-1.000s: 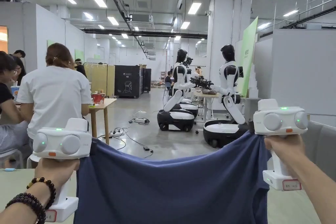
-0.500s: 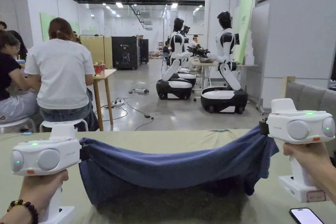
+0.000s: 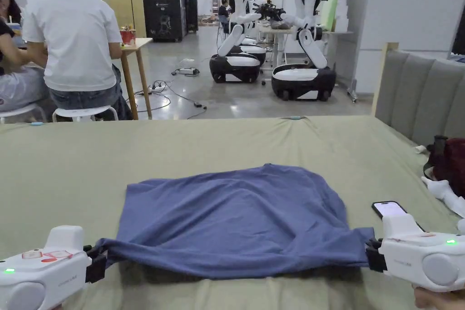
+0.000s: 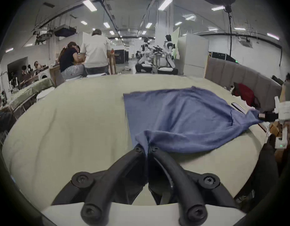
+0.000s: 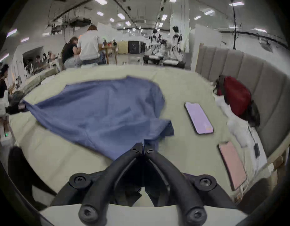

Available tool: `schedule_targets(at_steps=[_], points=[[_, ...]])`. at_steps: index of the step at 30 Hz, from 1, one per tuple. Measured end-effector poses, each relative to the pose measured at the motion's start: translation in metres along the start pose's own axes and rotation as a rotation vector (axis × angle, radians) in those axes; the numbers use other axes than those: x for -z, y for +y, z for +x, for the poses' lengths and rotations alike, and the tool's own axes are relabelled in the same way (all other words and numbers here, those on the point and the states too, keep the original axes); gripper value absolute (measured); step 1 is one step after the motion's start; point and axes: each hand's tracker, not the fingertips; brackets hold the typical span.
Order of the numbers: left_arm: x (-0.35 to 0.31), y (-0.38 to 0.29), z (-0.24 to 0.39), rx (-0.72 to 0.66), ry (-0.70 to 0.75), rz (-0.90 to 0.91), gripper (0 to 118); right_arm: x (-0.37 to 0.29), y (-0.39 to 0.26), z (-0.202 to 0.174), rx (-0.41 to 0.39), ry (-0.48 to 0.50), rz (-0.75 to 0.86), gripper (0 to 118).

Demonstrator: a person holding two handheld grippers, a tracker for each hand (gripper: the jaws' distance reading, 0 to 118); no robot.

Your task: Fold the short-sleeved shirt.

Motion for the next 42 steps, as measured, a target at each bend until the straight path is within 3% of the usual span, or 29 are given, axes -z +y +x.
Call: schedule_targets(at_steps=[6,12,13,14,15,16,17,18,20,21,22,23,24,28,33,34,35,36,37,39,40,42], points=[[0.025,-0.031,-0.013,-0.022,0.03,-0.094,1,0.031,-0.04,-0.003,-0.028,-0.03,-0.118,1],[0.029,-0.037,-0.014,-0.082,0.025,-0.104,2,0.031,-0.034,0.006,0.027,-0.006,-0.097,4],[0.027,-0.034,-0.012,-0.076,0.026,-0.097,5,0.026,-0.032,0.007,0.023,0.009,-0.089,17],[0.022,-0.031,-0.011,-0.076,0.031,-0.087,18,0.018,-0.028,0.007,0.033,-0.002,-0.074,43],[0.017,-0.026,-0.009,-0.077,0.032,-0.082,58,0.011,-0.024,0.007,0.036,-0.005,-0.057,92],[0.012,-0.024,-0.007,-0.08,0.022,-0.075,94,0.006,-0.021,0.006,0.037,-0.005,-0.039,118],[0.007,-0.021,-0.005,-0.081,0.005,-0.065,118,-0.007,-0.018,0.005,0.042,-0.001,0.039,116],[-0.001,-0.017,-0.003,-0.072,-0.027,-0.018,108,-0.013,-0.015,0.004,0.039,-0.013,0.08,105],[-0.005,-0.013,-0.002,-0.048,-0.018,-0.028,98,-0.018,-0.011,0.002,0.048,-0.045,0.081,93],[-0.007,-0.012,0.0,-0.027,-0.005,-0.025,83,-0.02,-0.01,0.001,0.047,-0.049,0.086,73],[-0.009,-0.012,0.001,-0.015,0.008,-0.011,57,-0.019,-0.008,0.001,0.041,-0.042,0.086,44],[-0.009,-0.012,0.001,0.002,0.022,0.014,19,-0.017,-0.008,0.001,0.035,-0.041,0.088,13],[-0.009,-0.012,0.004,0.008,0.037,0.015,0,-0.014,-0.008,0.0,0.033,-0.047,0.087,0],[-0.008,-0.011,0.001,-0.06,0.015,0.008,0,-0.009,-0.01,-0.01,0.03,-0.052,0.069,0],[-0.007,-0.012,0.009,-0.019,0.033,0.003,0,-0.011,-0.012,-0.015,0.047,-0.052,0.07,0],[-0.007,-0.012,0.009,-0.019,0.03,0.0,13,-0.015,-0.011,-0.017,0.049,-0.056,0.07,0],[-0.006,-0.011,0.009,-0.021,0.028,-0.005,39,-0.016,-0.011,-0.018,0.045,-0.057,0.071,0],[-0.004,-0.011,0.01,-0.027,0.027,-0.012,85,-0.016,-0.011,-0.018,0.043,-0.057,0.07,0],[-0.002,-0.01,0.01,-0.03,0.023,-0.024,85,-0.016,-0.011,-0.018,0.043,-0.055,0.07,0],[0.002,-0.011,0.011,-0.02,0.042,-0.036,112,-0.014,-0.009,-0.018,0.047,-0.052,0.073,0],[0.003,-0.013,0.011,-0.012,0.044,-0.03,118,-0.015,-0.009,-0.019,0.047,-0.051,0.073,0],[0.009,-0.012,0.011,0.02,0.059,-0.04,105,-0.018,-0.01,-0.023,0.046,-0.048,0.076,0]])
